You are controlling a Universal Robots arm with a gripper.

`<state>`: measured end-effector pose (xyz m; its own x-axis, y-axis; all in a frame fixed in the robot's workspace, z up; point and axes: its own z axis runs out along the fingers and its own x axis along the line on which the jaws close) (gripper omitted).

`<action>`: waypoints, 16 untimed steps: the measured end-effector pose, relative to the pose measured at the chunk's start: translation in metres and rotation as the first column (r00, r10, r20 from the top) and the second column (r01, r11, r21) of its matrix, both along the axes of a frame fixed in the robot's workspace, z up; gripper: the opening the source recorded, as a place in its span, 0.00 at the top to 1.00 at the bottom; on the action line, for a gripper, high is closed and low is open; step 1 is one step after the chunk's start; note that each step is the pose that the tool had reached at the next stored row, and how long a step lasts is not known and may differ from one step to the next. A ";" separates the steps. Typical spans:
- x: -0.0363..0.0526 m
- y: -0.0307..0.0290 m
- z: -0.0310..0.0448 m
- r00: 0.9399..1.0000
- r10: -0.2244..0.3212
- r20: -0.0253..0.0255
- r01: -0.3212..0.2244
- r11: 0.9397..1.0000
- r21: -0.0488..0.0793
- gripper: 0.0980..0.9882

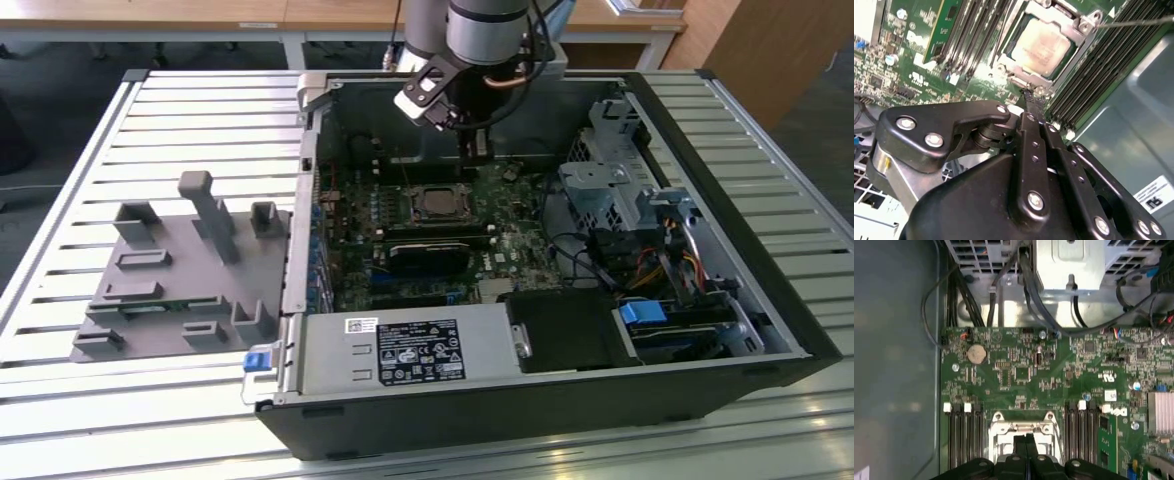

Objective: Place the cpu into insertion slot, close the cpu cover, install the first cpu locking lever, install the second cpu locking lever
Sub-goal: 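Close the cpu cover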

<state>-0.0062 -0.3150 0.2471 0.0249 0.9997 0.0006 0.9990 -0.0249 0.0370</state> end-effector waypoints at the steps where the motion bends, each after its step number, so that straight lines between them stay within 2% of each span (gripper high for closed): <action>1: -0.0019 0.0000 0.0000 1.000 0.000 0.000 0.000 1.000 0.000 0.99; 6: -0.0110 0.0000 -0.0001 1.000 0.000 0.000 0.000 1.000 0.000 0.99; 16: -0.0211 0.0000 -0.0001 1.000 0.000 0.001 0.000 1.000 0.000 0.99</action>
<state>-0.0273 -0.3150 0.2469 0.0249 0.9997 0.0008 0.9990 -0.0249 0.0378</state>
